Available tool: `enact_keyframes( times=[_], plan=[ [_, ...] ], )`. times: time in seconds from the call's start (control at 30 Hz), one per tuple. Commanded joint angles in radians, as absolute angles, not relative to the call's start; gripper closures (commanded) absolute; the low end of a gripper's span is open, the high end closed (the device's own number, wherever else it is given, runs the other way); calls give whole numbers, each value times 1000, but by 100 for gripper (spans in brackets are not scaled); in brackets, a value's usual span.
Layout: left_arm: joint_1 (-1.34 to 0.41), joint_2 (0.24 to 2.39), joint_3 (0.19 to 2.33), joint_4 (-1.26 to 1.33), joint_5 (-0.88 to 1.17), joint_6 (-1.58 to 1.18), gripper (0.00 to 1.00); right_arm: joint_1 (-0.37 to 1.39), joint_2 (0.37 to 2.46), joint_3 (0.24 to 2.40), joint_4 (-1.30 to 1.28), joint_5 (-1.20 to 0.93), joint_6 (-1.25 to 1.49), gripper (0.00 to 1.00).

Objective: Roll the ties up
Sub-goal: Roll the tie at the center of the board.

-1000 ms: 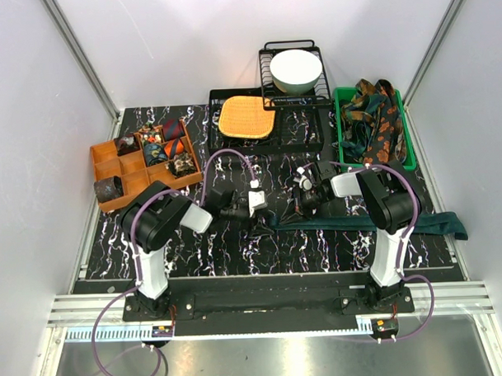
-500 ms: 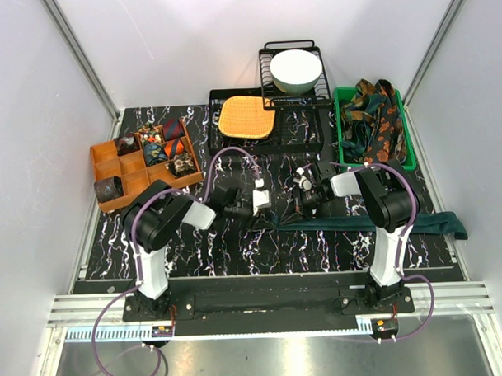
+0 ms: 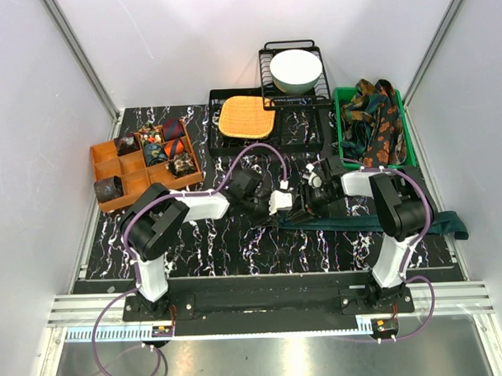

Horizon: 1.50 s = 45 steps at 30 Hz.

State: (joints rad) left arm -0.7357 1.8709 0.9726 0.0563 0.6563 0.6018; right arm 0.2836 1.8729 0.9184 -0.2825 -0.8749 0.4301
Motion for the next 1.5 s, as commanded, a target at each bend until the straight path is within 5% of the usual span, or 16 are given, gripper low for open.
enact_keyframes(
  times=[0.0,0.23,0.5,0.63,0.77,0.93,1.0,1.07,1.47],
  plan=[
    [-755,1913,986,-164,443,670,89,264,1775,887,-319,-887,371,55],
    [-805,1937,1051,-230,387,652,89,268,1790,854,-141,-923,479,50],
    [-816,1960,1101,-282,368,646,86,270,1859,871,-123,-899,469,75],
    [-818,1973,1123,-301,364,643,86,268,1853,871,-118,-946,480,58],
    [-821,1974,1124,-304,364,646,86,270,1812,848,-83,-983,500,55],
    [-824,1979,1131,-313,357,646,85,281,1833,833,-26,-983,531,62],
    [-824,1985,1141,-325,356,643,85,281,1844,834,-21,-988,532,74],
    [-824,1987,1144,-328,359,641,82,281,1839,833,-35,-971,522,100],
    [-782,1916,1066,-215,486,588,34,267,1924,902,-259,-812,384,100]
  ],
)
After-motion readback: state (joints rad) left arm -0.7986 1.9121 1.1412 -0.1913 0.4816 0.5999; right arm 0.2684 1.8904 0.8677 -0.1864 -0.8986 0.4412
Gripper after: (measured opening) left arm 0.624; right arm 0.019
